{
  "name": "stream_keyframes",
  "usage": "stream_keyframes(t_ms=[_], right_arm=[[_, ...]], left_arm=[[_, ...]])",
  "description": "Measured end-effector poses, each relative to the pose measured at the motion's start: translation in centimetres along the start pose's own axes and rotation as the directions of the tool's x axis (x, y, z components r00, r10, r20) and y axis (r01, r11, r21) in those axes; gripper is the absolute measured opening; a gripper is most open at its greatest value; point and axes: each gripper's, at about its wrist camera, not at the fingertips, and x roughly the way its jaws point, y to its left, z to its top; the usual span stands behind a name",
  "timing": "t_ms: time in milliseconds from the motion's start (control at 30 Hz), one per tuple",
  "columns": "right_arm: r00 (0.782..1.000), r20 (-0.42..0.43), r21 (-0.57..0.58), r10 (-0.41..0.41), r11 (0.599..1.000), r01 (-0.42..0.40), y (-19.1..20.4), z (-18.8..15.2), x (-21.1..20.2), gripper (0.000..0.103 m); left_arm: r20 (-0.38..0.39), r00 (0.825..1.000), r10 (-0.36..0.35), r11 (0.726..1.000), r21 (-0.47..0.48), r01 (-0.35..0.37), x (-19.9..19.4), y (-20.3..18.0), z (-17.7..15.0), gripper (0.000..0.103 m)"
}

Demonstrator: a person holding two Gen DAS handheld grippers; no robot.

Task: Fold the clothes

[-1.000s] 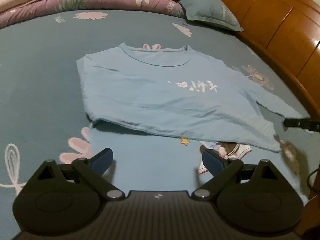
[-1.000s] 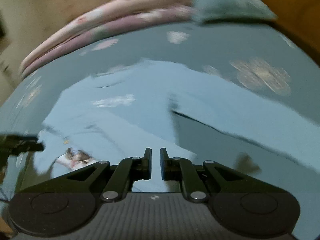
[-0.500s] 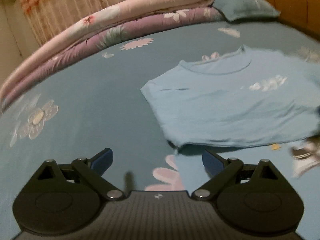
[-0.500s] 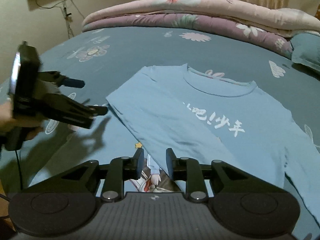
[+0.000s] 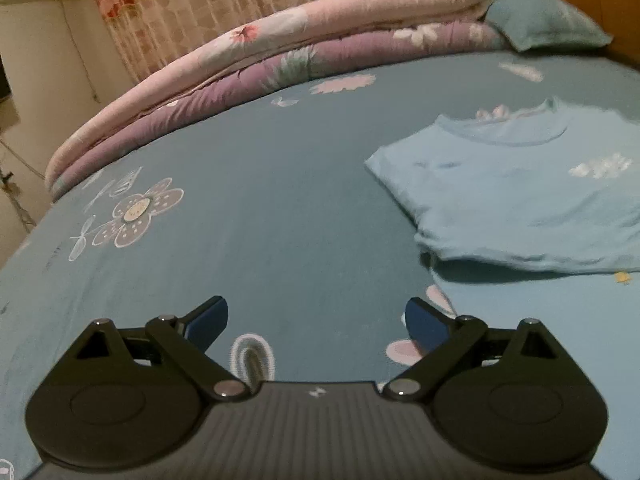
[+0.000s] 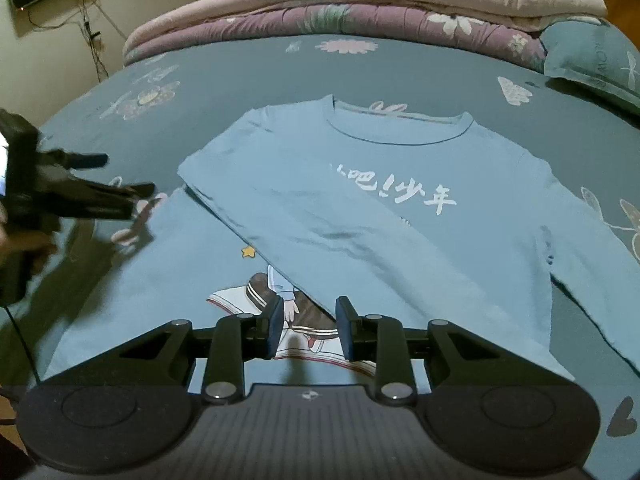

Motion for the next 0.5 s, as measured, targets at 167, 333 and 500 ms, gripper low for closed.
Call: stream_keyframes(t_ms=[167, 333, 500], right_arm=[[1.000, 0.011, -0.026, -0.008, 1.000, 0.009, -0.3, 0.3, 1.2, 0.032], [0.998, -0.001, -0.021, -0.062, 0.998, 0.062, -1.2, -0.1, 1.7, 0.029], [0.997, -0.004, 0.050, -0.079, 0.996, 0.079, -2.6, -1.7, 0.7, 0.029]], left_arm=[[0.124, 0.961, -0.246, 0.963, -0.086, 0.257, -1.2, 0.3, 3.1, 0.095], [0.162, 0.866, -0.473, 0.875, -0.031, 0.484, 1.1, -3.4, 5.0, 0.095], [-0.011, 0.895, -0.447, 0.883, -0.168, 0.439, 5.1, -3.8, 3.0, 0.091]])
